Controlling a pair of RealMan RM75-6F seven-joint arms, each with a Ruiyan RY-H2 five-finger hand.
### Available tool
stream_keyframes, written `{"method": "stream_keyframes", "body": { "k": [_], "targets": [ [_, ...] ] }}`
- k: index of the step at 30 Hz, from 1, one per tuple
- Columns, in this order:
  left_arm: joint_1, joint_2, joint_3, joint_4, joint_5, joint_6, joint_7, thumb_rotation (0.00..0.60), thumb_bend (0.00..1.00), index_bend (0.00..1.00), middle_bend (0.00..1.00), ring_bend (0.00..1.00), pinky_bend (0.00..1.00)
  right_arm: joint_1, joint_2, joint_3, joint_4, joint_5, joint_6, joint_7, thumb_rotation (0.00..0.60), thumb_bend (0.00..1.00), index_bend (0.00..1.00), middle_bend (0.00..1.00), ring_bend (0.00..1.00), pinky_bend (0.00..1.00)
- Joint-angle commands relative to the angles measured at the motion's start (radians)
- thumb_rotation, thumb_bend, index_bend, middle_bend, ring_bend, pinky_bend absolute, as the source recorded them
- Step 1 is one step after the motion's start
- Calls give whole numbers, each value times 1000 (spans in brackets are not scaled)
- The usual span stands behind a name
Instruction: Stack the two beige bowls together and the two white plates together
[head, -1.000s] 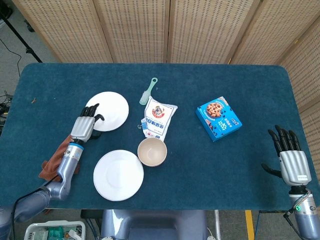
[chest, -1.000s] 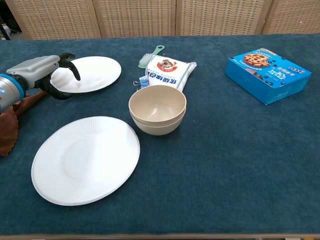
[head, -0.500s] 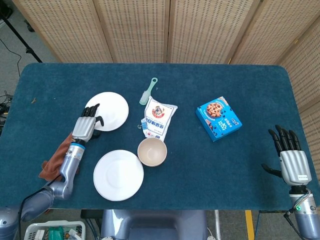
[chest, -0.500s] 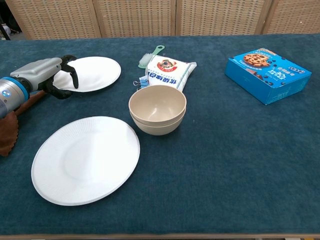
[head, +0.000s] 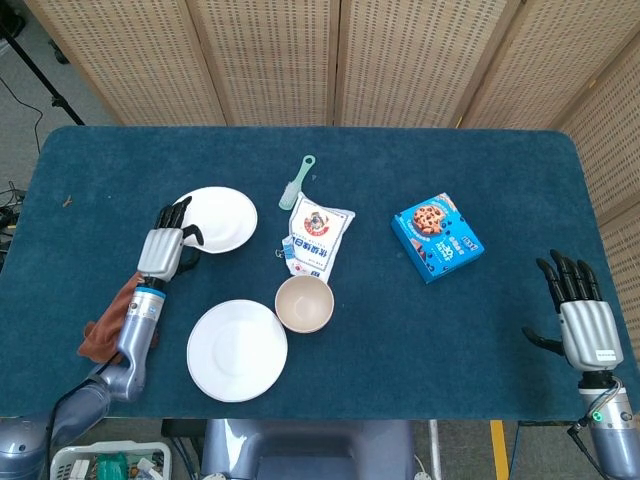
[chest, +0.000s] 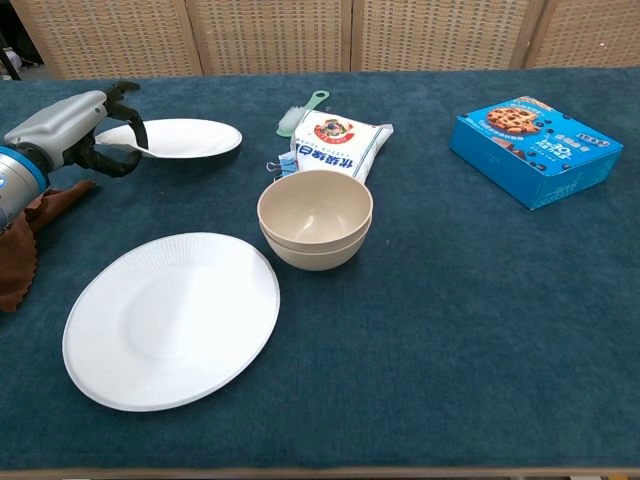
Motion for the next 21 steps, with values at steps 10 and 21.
{"method": "stream_keyframes", "body": {
  "k": [10, 21],
  "targets": [
    [62, 121, 57, -181, 109, 162, -80, 600, 500, 924, 0, 0, 0, -4, 3, -4, -13, -18, 6, -10, 600, 0, 0, 0, 0, 0],
    [135, 266, 97, -347, 156, 238, -161, 600, 497, 925, 0, 0, 0, -6, -2, -4, -26, -31, 11, -38, 600, 0, 0, 0, 0, 0]
  ]
}}
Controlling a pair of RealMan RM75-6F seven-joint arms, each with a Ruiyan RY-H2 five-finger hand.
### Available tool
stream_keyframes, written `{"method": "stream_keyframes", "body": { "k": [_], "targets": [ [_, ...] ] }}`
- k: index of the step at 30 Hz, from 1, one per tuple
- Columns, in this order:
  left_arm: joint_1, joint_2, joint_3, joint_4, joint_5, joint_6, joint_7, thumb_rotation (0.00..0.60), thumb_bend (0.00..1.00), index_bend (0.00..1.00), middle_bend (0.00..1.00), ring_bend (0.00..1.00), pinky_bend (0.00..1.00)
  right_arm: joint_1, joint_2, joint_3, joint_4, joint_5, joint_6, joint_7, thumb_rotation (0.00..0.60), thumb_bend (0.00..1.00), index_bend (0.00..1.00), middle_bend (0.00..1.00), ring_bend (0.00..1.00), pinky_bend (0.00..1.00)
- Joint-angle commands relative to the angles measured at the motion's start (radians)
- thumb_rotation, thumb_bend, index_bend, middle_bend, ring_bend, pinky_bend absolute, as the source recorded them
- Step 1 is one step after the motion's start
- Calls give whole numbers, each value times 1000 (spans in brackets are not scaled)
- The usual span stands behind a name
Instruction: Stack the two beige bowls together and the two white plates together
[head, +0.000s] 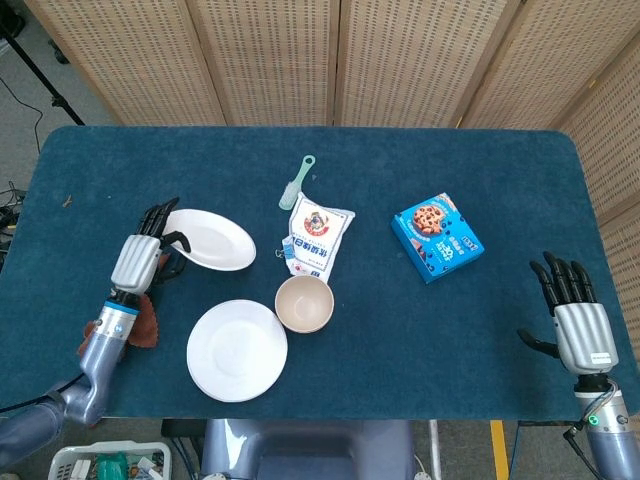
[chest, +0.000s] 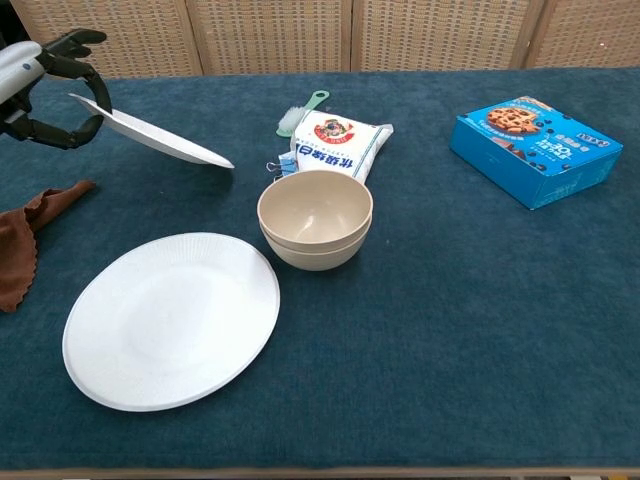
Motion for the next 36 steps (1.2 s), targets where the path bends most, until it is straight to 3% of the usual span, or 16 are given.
{"method": "stream_keyframes", "body": {
  "k": [1, 18, 24, 36],
  "targets": [
    [22, 30, 15, -32, 19, 25, -27, 600, 497, 925, 0, 0, 0, 0, -3, -1, -1, -2, -3, -7, 600, 0, 0, 0, 0, 0],
    [77, 119, 58, -162, 122, 156, -68, 600, 494, 926, 0, 0, 0, -5, -1, 0, -14, -9, 4, -16, 600, 0, 0, 0, 0, 0],
    [97, 141, 97, -229, 167, 179, -61, 600, 494, 926, 0, 0, 0, -8, 3, 0, -20, -13, 10, -13, 600, 0, 0, 0, 0, 0],
    [128, 160, 142, -245, 226, 222, -97, 600, 495, 926, 0, 0, 0, -11, 7, 4, -23, -14, 13, -5, 600, 0, 0, 0, 0, 0]
  ]
}}
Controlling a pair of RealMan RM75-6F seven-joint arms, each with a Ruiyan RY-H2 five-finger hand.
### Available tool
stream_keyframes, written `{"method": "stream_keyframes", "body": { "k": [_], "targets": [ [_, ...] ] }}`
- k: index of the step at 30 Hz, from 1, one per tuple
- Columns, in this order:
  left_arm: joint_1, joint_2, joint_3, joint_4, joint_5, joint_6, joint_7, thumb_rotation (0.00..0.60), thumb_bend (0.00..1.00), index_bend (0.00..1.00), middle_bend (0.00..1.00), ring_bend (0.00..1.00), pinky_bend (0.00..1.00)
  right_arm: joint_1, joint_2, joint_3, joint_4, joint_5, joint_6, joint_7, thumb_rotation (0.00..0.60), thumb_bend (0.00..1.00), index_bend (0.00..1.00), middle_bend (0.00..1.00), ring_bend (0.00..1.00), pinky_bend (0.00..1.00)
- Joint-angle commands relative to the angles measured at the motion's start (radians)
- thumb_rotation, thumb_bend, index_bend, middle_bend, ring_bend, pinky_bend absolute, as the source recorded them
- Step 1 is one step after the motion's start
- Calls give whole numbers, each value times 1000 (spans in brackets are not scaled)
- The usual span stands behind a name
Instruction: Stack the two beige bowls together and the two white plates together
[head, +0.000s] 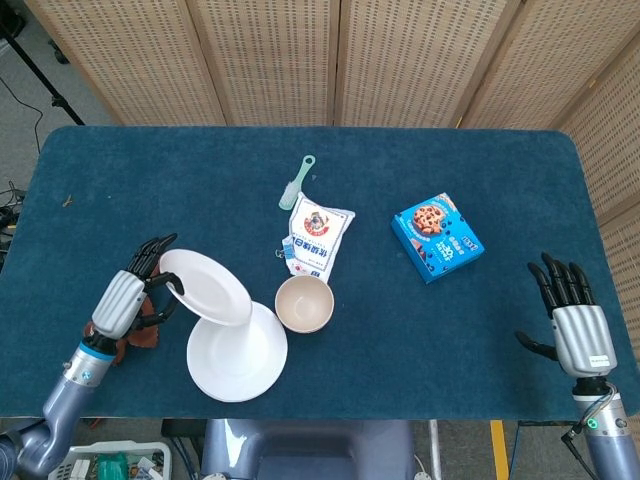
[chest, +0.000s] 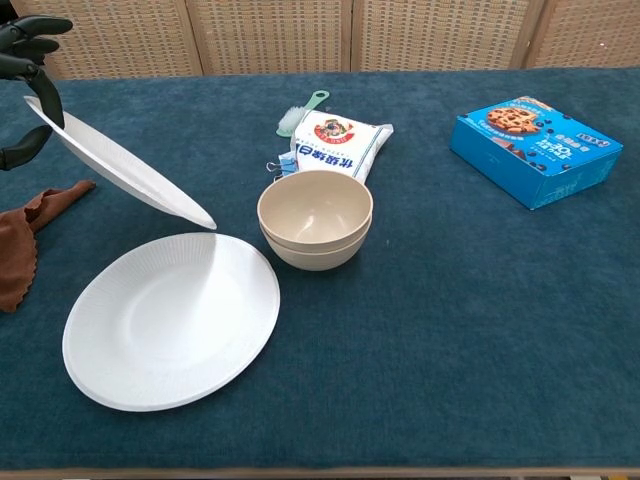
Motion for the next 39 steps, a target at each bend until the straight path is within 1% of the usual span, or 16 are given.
{"method": "stream_keyframes", "body": {
  "k": [1, 10, 17, 20, 23, 28, 32, 35, 38, 39],
  "targets": [
    [7, 4, 15, -14, 28, 22, -1, 600, 495, 926, 0, 0, 0, 0, 1, 1, 0, 0, -1, 1, 600, 0, 0, 0, 0, 0],
    [25, 16, 60, -55, 88, 46, 17, 600, 494, 926, 0, 0, 0, -1, 0, 2, 1, -1, 2, 2, 600, 0, 0, 0, 0, 0],
    [33, 7, 83, -50, 117, 52, 32, 600, 490, 926, 0, 0, 0, -2, 0, 2, 3, -5, 5, -3, 600, 0, 0, 0, 0, 0],
    [38, 20, 114, -44, 131, 33, 27, 600, 471, 908, 0, 0, 0, -3, -1, 1, 2, -7, 6, -6, 600, 0, 0, 0, 0, 0],
    [44, 34, 140, -33, 150, 32, 12, 600, 438, 841, 0, 0, 0, -3, -2, 0, 2, -8, 5, -9, 600, 0, 0, 0, 0, 0],
    [40, 70, 180, -36, 166, -4, -4, 600, 377, 649, 0, 0, 0, -3, -3, -1, 0, -9, 4, -11, 600, 0, 0, 0, 0, 0],
    [33, 96, 205, -49, 183, -28, -11, 600, 345, 575, 0, 0, 0, -3, -3, -1, -4, -12, 7, -15, 600, 0, 0, 0, 0, 0],
    [28, 117, 225, -53, 200, -44, -5, 600, 311, 499, 0, 0, 0, -4, -3, -3, -8, -14, 6, -20, 600, 0, 0, 0, 0, 0],
    [13, 149, 247, -68, 207, -88, 10, 600, 212, 366, 0, 0, 0, -6, -3, -3, -11, -13, 8, -23, 600, 0, 0, 0, 0, 0],
    [7, 160, 254, -75, 209, -103, 12, 600, 164, 313, 0, 0, 0, -6, -2, -3, -12, -13, 8, -23, 600, 0, 0, 0, 0, 0]
  ]
}}
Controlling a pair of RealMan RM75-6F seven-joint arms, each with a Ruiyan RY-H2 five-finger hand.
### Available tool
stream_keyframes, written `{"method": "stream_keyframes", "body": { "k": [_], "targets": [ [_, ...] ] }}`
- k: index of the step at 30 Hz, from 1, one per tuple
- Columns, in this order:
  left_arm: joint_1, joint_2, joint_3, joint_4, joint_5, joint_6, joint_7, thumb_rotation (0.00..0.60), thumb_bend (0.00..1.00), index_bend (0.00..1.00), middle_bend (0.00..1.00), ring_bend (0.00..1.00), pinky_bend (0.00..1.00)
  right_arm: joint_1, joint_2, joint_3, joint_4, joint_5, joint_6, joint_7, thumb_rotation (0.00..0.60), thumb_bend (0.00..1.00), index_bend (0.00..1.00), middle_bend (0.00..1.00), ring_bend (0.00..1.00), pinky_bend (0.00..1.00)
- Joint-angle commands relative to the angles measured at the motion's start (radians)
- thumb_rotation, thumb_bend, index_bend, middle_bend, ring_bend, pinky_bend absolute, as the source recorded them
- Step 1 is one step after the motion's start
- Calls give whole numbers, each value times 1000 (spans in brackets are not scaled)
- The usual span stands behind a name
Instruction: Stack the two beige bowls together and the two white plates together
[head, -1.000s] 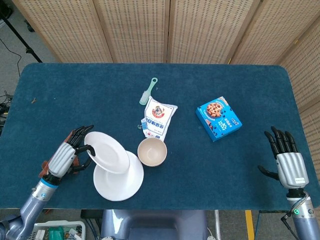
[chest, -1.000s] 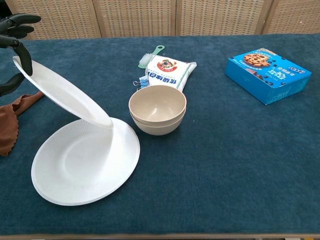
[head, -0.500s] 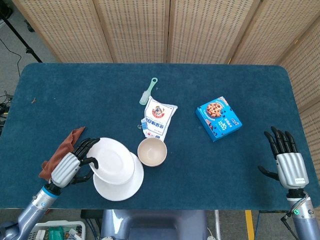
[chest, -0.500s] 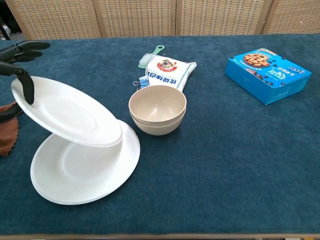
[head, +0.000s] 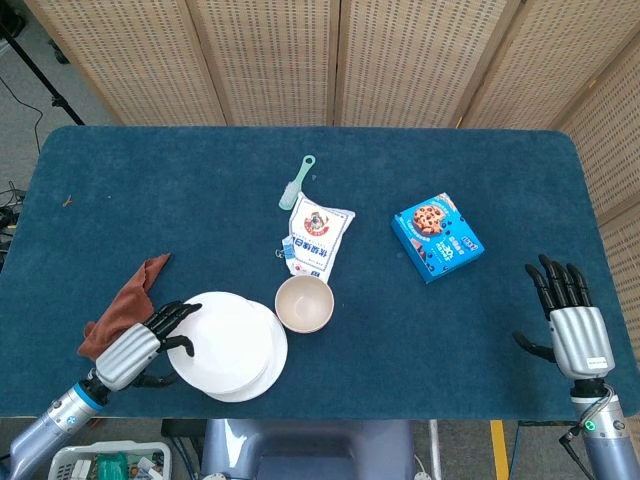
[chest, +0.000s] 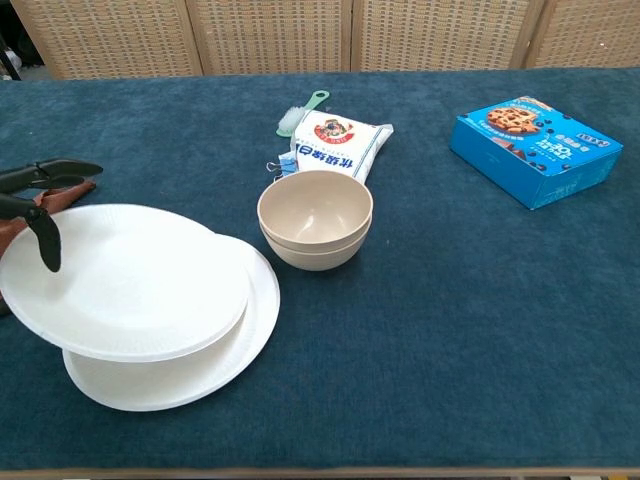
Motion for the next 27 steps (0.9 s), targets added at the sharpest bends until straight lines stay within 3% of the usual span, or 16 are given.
{"method": "stream_keyframes", "body": {
  "k": [1, 9, 19, 27],
  "targets": [
    [-22, 42, 28, -25, 9, -57, 12, 600, 129, 268, 0, 0, 0, -1, 1, 1, -2, 1, 1, 0, 600, 0, 0, 0, 0, 0],
    [-36, 82, 45, -53, 28, -57, -18, 600, 70, 90, 0, 0, 0, -3, 4, 1, -8, -1, 5, -1, 600, 0, 0, 0, 0, 0],
    [-36, 118, 46, -59, 25, -45, -33, 600, 66, 79, 0, 0, 0, -4, 6, 2, -11, -1, 4, 3, 600, 0, 0, 0, 0, 0],
    [-29, 84, 9, -28, -23, -78, 36, 600, 66, 87, 0, 0, 0, -4, 7, 1, -13, -4, 4, 5, 600, 0, 0, 0, 0, 0]
  ]
}}
